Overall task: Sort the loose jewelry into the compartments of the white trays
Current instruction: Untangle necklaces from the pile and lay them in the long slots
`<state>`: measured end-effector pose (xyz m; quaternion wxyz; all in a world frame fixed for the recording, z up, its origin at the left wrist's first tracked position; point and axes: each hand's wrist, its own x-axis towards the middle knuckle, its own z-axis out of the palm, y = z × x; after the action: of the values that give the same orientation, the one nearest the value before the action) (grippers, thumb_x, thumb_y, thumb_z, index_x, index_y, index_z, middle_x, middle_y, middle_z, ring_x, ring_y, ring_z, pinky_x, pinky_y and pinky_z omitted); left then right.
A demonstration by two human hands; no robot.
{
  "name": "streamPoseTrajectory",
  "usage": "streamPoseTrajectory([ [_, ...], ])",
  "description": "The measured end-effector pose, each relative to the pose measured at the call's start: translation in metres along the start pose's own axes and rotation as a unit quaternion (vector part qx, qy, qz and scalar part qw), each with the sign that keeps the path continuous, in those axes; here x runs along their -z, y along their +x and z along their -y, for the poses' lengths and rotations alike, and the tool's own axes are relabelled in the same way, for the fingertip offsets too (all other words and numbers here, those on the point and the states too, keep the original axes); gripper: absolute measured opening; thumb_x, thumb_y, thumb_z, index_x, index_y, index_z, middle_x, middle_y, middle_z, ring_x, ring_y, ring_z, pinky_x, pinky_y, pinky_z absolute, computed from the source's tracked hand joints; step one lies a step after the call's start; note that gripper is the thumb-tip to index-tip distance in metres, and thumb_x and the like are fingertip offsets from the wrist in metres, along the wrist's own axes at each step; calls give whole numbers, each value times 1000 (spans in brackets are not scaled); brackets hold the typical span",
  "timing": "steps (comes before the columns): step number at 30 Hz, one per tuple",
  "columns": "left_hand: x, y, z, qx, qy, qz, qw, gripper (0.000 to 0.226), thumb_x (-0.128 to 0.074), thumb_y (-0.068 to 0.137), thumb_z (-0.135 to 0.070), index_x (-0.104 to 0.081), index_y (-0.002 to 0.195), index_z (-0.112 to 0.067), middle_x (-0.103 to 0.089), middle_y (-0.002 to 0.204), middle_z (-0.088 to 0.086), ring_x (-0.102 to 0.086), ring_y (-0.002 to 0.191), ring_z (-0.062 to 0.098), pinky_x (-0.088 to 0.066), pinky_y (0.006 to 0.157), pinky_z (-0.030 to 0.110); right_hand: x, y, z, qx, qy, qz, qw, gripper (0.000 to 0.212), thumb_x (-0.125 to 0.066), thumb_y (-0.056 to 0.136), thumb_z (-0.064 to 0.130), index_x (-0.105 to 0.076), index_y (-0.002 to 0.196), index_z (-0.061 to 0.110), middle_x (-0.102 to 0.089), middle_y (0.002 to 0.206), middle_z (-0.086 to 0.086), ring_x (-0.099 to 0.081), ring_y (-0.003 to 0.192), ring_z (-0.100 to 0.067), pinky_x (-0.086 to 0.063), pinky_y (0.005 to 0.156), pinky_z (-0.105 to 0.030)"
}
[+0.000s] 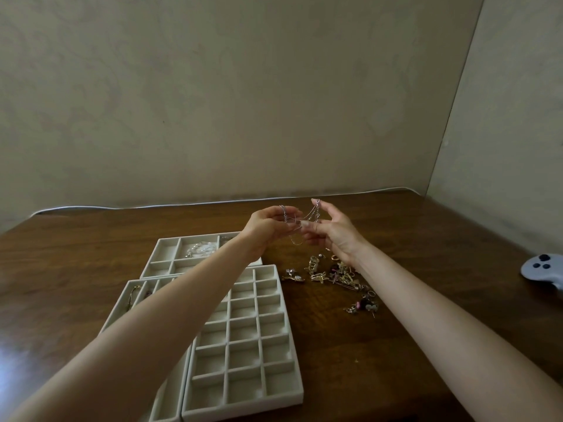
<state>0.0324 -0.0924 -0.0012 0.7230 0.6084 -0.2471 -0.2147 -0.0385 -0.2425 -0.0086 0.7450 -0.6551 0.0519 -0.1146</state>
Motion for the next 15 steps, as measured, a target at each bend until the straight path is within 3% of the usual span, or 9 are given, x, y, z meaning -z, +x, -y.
streamPoseTrajectory([
  [7, 1, 2, -2, -15, 48, -5, 999, 32, -59, 83, 9, -61, 114, 3, -65, 113, 13, -64, 94, 17, -56, 74, 20, -7, 1, 2, 19, -146, -18, 989, 83, -72, 76, -4, -31, 145, 15, -65, 90, -14, -63, 65, -18, -51, 51, -21],
  [10, 1, 3, -2, -3, 49, -2, 999, 32, -60, 83, 9, -60, 114, 4, -65, 106, 14, -65, 87, 17, -57, 71, 19, -9, 1, 2, 53, -209, -29, 976, 87, -73, 75, -4, -28, 146, 16, -65, 86, -11, -64, 66, -16, -51, 54, -20],
  [15, 3, 5, 0, 15, 65, 7, 998, 30, -60, 83, 7, -62, 112, 0, -64, 107, 14, -64, 87, 15, -56, 70, 17, -5, 2, 2, 74, -191, -33, 978, 88, -76, 72, -2, -30, 145, 17, -62, 74, -5, -62, 66, -14, -53, 62, -25],
])
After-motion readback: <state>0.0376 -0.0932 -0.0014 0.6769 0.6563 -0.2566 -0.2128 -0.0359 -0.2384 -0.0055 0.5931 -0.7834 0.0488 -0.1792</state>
